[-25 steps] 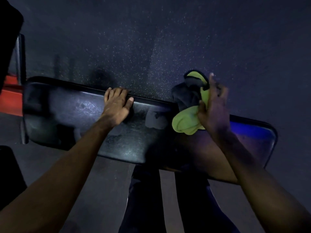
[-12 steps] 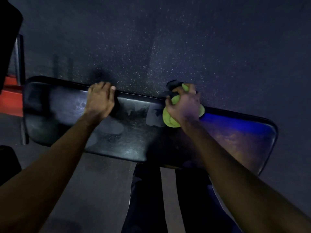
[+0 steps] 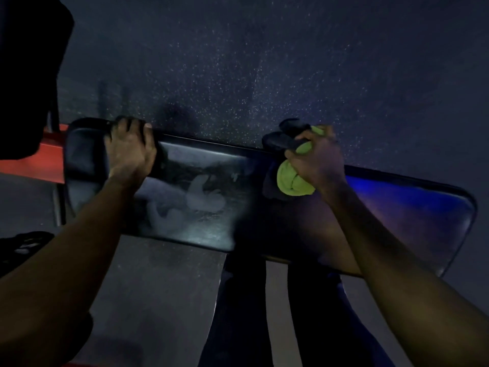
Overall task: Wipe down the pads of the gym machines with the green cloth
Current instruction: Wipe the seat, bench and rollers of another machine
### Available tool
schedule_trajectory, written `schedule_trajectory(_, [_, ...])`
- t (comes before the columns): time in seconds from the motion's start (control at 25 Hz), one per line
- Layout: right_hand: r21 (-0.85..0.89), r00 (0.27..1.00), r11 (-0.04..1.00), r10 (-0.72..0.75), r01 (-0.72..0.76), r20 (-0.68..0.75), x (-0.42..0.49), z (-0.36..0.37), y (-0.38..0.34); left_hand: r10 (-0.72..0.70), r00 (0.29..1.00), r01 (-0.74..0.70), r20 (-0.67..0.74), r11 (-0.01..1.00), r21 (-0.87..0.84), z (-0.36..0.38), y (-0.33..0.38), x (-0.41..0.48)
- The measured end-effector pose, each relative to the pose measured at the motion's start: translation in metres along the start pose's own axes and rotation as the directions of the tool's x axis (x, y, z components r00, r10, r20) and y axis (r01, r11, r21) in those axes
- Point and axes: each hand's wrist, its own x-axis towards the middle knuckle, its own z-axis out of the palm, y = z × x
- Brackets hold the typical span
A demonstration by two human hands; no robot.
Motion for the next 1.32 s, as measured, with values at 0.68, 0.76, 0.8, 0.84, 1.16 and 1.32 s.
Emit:
schedule_trajectory(0.68, [0.004,0.992,0.995,-0.103,0.103,0.068,0.003,0.058,-0.084,-0.028,0.998,0.037,0.048,0.981,-0.192,0.002,-0.076,0.001])
schedule_trajectory(0.76, [0.005,0.986,0.989,-0.15,0.15,0.074,0.008,0.074,-0.114,-0.038,0.995,0.058,0.094,0.973,-0.222,0.0,-0.076,0.007])
schedule_trajectory(0.8, [0.016,0.98,0.984,-0.18,0.18,0.085,0.008,0.084,-0.132,-0.037,0.993,0.063,0.115,0.97,-0.235,-0.001,-0.076,0.008])
schedule_trajectory(0.84, [0.031,0.971,0.976,-0.217,0.215,0.096,0.007,0.096,-0.152,-0.036,0.991,0.068,0.131,0.967,-0.246,-0.001,-0.078,0.008])
schedule_trajectory(1.16, [0.06,0.93,0.955,-0.298,0.292,0.217,0.026,0.104,-0.183,-0.025,0.986,0.081,0.167,0.937,-0.339,-0.007,-0.089,0.011])
schedule_trajectory(1.32, [0.048,0.957,0.97,-0.242,0.238,0.161,0.022,0.115,-0.191,-0.128,0.987,0.159,0.099,0.883,-0.441,-0.023,-0.101,0.01])
